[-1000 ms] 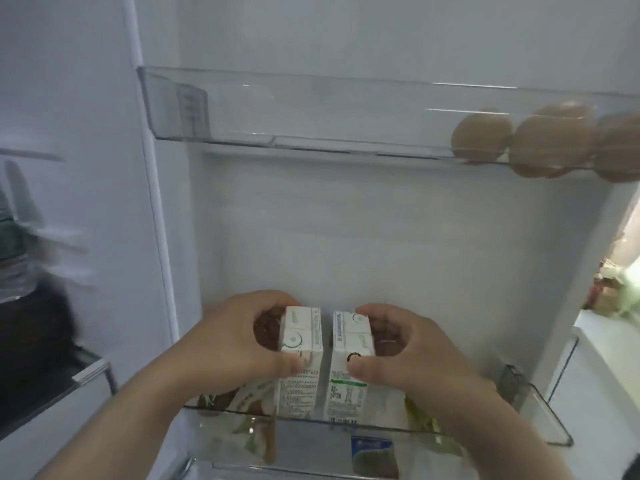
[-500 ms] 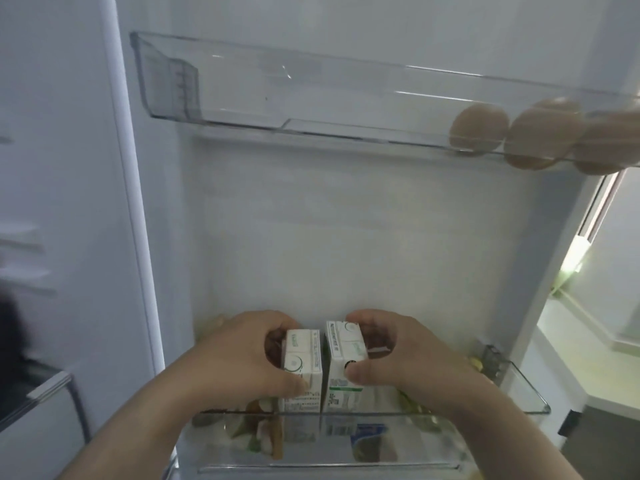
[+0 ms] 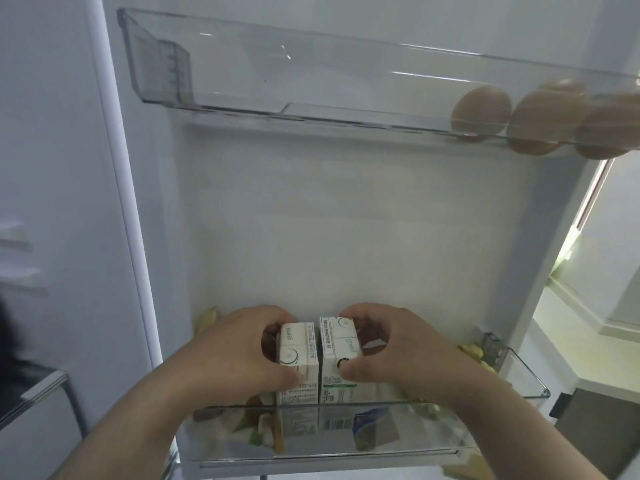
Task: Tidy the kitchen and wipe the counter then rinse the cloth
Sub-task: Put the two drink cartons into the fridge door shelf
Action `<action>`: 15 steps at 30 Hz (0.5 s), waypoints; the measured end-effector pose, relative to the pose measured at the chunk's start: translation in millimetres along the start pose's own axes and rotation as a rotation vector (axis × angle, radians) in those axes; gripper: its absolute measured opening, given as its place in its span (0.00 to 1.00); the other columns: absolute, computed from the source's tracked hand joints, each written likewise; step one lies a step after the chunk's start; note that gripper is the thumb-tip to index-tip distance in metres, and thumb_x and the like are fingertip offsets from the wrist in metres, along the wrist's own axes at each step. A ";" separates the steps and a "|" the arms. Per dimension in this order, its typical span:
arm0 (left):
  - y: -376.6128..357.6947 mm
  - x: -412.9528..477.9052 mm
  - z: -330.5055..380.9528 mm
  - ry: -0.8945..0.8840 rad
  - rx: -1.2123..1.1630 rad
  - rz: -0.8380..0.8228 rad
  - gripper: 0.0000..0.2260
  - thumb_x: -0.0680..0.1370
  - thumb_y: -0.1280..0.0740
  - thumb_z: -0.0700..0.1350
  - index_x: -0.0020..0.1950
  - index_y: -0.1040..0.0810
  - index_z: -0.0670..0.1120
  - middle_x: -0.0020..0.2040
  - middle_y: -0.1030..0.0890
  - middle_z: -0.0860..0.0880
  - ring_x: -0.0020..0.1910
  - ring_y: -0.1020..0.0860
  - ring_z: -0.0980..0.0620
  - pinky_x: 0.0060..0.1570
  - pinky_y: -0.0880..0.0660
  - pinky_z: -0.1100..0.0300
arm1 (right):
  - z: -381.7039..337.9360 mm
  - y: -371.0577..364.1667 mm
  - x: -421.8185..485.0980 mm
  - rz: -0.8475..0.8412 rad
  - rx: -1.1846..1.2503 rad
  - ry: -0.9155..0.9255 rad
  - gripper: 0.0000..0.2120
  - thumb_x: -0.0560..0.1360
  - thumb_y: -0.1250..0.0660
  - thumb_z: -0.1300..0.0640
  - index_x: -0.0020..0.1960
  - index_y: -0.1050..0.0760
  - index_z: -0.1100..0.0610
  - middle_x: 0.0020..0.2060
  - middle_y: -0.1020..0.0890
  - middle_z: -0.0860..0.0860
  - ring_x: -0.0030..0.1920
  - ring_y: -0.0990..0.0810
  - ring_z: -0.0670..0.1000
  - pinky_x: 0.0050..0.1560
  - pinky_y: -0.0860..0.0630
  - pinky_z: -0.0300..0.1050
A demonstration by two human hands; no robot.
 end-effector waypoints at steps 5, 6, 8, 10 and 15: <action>-1.4 1.5 2.3 -0.028 0.027 -0.023 0.19 0.61 0.28 0.58 0.51 0.21 0.59 0.45 0.17 0.62 0.46 0.18 0.62 0.51 0.20 0.53 | 2.1 -1.4 0.6 -0.035 -0.053 -0.001 0.20 0.62 0.21 0.52 0.53 0.20 0.43 0.47 0.15 0.45 0.49 0.16 0.46 0.57 0.20 0.50; -1.6 1.7 2.3 -0.029 0.034 -0.021 0.19 0.61 0.28 0.58 0.51 0.21 0.59 0.46 0.17 0.62 0.46 0.18 0.62 0.51 0.20 0.53 | 2.5 -0.7 0.6 -0.033 -0.072 0.004 0.20 0.63 0.21 0.52 0.53 0.20 0.42 0.46 0.16 0.44 0.49 0.17 0.45 0.57 0.20 0.49; -1.8 1.9 1.9 -0.025 0.038 -0.028 0.19 0.61 0.28 0.59 0.51 0.22 0.60 0.46 0.17 0.62 0.46 0.19 0.63 0.51 0.20 0.54 | 3.0 0.5 0.0 -0.035 -0.093 0.004 0.20 0.63 0.22 0.52 0.54 0.20 0.42 0.47 0.16 0.44 0.47 0.17 0.45 0.56 0.20 0.48; -1.5 1.4 1.2 -0.025 0.033 -0.039 0.20 0.60 0.28 0.60 0.51 0.22 0.60 0.46 0.17 0.62 0.47 0.18 0.62 0.51 0.20 0.54 | 3.2 1.0 -0.7 -0.045 -0.098 0.007 0.21 0.62 0.22 0.50 0.54 0.21 0.42 0.47 0.17 0.45 0.47 0.17 0.45 0.56 0.20 0.48; -0.9 1.3 -1.9 -0.011 0.049 -0.025 0.23 0.57 0.28 0.61 0.51 0.23 0.61 0.46 0.17 0.63 0.47 0.19 0.63 0.52 0.20 0.55 | 5.3 1.5 1.7 -0.032 -0.102 0.006 0.20 0.62 0.22 0.52 0.52 0.20 0.42 0.47 0.17 0.46 0.46 0.16 0.48 0.55 0.19 0.49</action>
Point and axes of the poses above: each hand's wrist, its own x-axis towards the middle knuckle, its own y-axis out of the back of the hand, z = x × y, the point moved 2 cm from there along x, towards the middle knuckle
